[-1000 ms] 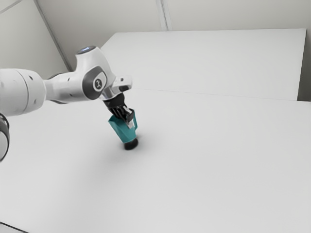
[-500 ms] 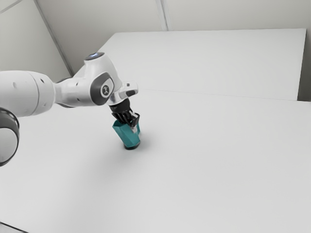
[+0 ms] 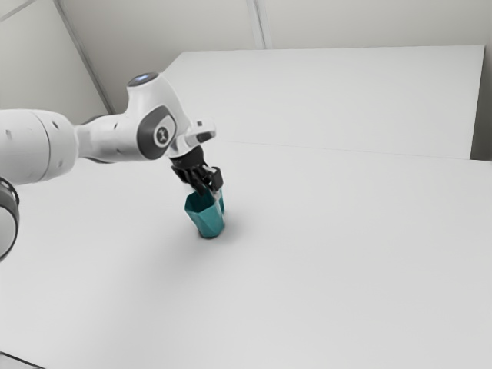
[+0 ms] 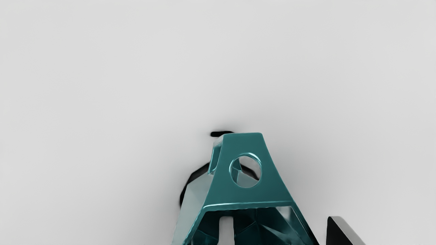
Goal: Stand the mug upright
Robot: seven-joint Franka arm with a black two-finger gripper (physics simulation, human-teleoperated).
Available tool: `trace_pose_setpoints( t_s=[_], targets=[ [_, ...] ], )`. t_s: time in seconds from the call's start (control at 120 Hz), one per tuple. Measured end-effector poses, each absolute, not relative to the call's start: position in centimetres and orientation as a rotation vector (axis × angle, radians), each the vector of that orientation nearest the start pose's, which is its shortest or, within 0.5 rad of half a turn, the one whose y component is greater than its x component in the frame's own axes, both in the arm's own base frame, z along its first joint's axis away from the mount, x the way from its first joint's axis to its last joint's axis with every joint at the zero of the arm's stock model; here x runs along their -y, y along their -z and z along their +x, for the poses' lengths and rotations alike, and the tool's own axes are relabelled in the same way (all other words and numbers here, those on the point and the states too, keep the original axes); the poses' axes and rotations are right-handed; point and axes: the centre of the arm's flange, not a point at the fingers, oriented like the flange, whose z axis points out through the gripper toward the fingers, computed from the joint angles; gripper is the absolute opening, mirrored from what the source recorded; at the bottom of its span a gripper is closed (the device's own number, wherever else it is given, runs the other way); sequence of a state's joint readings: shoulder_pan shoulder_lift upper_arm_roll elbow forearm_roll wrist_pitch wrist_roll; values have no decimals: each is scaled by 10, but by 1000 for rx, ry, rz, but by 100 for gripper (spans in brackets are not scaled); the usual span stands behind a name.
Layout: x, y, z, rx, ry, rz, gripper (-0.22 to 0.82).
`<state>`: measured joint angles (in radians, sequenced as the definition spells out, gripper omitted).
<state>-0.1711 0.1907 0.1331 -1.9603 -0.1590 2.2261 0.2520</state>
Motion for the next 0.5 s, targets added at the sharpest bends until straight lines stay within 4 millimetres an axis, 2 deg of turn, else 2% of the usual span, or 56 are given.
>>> trace_pose_setpoints(
  t_s=[0.3,0.5],
  targets=[
    [17,-458,594,-347,299,-3161,37],
    [-2,-524,590,-372,389,-3081,50]
  ],
)
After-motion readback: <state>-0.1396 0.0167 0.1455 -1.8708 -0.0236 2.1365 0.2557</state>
